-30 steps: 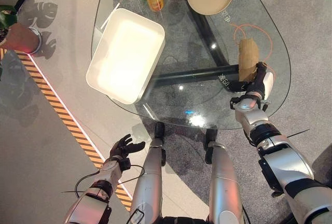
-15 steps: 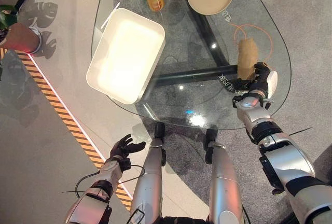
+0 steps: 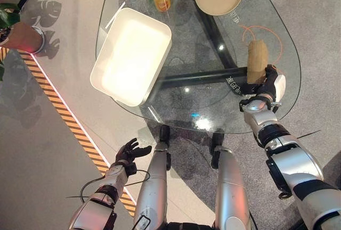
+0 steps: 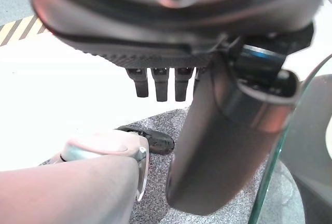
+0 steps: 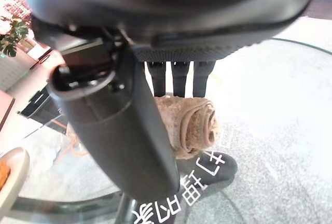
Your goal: Wipe the table with a cloth and put it in the basket.
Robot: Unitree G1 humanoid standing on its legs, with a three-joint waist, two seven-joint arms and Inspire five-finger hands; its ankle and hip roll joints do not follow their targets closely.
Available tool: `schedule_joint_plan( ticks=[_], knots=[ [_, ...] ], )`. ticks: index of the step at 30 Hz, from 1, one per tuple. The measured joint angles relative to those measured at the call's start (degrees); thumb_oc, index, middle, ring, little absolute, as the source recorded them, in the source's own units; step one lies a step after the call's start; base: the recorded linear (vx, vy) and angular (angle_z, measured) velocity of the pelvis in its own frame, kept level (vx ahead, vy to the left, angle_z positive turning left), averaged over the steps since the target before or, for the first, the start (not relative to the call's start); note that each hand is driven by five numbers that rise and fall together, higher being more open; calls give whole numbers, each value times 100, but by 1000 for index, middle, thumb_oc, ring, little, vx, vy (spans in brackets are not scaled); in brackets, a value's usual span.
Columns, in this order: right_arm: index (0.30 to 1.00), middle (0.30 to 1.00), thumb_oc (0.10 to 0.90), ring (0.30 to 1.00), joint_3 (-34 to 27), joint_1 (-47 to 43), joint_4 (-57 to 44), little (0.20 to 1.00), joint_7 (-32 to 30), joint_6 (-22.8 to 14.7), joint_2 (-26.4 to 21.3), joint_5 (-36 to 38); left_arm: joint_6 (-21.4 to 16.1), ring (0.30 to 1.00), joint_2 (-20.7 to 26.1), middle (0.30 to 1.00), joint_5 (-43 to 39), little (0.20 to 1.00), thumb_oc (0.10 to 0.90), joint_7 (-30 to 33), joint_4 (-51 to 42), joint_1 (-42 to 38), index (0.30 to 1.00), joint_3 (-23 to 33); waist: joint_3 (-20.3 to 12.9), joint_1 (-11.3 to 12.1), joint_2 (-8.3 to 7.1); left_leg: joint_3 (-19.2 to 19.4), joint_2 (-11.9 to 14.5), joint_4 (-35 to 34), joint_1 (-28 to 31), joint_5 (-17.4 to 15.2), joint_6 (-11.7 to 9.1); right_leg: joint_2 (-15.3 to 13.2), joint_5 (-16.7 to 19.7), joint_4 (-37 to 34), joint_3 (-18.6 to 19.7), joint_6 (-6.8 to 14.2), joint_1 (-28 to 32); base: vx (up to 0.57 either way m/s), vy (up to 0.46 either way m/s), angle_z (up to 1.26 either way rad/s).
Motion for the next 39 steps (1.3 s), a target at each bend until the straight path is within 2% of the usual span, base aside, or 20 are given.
schedule_joint_plan(
  ticks=[1,2,4,5,6,12,28,39],
  knots=[
    [900,900,800,900,14,0,29,900,43,9,1,0,0,900,0,900,0,900,800,0,-1,-10,900,-7,0,3,0,-14,-1,0,-3,1,-1,-2,-11,12,-14,-4,0,5,-6,5],
    [848,848,740,848,37,-6,90,840,75,9,2,-4,0,900,-1,900,0,900,800,0,-2,-16,900,-9,0,9,0,-22,-2,0,-2,1,-2,-5,-23,28,-21,-5,-1,7,-5,5],
    [615,615,468,615,99,-6,175,568,98,48,10,-9,0,900,-1,900,0,900,800,0,-4,-31,900,-9,0,28,1,-43,-7,-2,-4,0,-3,-9,-57,75,-32,-15,-16,5,-3,4],
    [615,615,468,615,99,-6,175,568,98,48,10,-9,0,900,-1,900,0,900,800,0,-4,-31,900,-9,0,28,1,-43,-7,-2,-4,0,-3,-9,-57,75,-32,-15,-16,0,0,0],
    [300,300,100,300,96,-10,184,200,99,48,5,-32,0,900,-1,900,0,900,800,0,-5,-36,900,-9,0,44,0,-44,-6,-4,-8,0,-2,-8,-61,86,-32,-20,-31,0,0,0],
    [300,300,100,300,95,-30,201,200,95,55,-135,-52,2,900,-2,900,0,900,800,0,20,-76,900,-9,0,46,1,-51,-6,-16,-20,5,-9,-6,-68,101,-32,-24,-56,0,0,0],
    [300,300,100,300,100,-29,237,200,111,126,-30,-79,0,900,-5,900,0,900,800,-2,57,-160,900,-14,0,59,2,-57,-5,-55,-20,19,-27,-5,-72,98,-36,-26,-67,0,0,0],
    [300,300,100,300,345,-29,180,200,208,165,-58,-563,1,900,-7,900,1,900,800,2,54,-161,900,-34,1,50,2,-59,-4,-79,-20,25,-30,-2,-73,93,-38,-24,-81,0,0,0]
  ],
)
